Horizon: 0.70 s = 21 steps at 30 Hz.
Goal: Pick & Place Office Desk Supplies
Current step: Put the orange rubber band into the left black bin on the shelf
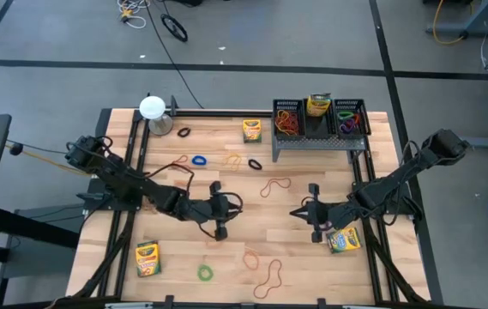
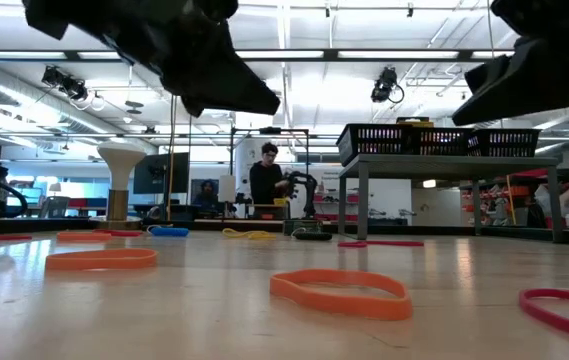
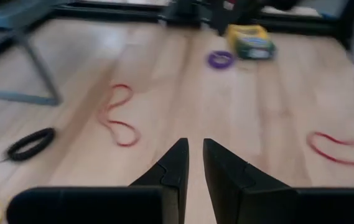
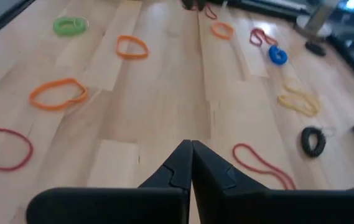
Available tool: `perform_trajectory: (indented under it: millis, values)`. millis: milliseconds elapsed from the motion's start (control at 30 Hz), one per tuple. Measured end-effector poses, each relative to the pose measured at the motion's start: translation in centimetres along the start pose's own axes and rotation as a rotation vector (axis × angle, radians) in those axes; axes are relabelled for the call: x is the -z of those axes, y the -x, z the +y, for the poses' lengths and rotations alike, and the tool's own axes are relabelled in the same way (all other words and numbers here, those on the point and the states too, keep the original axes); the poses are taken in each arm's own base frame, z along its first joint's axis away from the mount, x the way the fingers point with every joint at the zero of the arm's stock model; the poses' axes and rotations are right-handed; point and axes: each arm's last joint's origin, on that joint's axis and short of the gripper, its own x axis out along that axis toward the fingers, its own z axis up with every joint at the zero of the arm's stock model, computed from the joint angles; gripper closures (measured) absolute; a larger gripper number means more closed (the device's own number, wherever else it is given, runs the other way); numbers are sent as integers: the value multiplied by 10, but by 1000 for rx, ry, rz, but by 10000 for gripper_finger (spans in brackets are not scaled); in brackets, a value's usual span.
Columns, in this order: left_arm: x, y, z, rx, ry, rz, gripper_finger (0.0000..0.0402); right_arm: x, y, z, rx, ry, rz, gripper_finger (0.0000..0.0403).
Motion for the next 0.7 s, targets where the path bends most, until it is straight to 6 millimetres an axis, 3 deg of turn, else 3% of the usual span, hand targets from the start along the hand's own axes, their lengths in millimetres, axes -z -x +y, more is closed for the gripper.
perform_trajectory:
  millis: [167, 433, 533, 700]
  values:
    - [-5, 3, -8, 35, -111, 102, 344, -4, -2, -4, 37, 98, -28, 387]
    - [-1, 22, -24, 3, -155, 351, 344, -5, -6, -12, 74, 13, -32, 387]
    - [13, 30, -18, -68, -145, 487, 344, -5, -7, -15, 86, -13, -29, 387]
    - [30, 40, 11, -283, -62, 747, 344, -5, -8, -19, 101, -24, -26, 387]
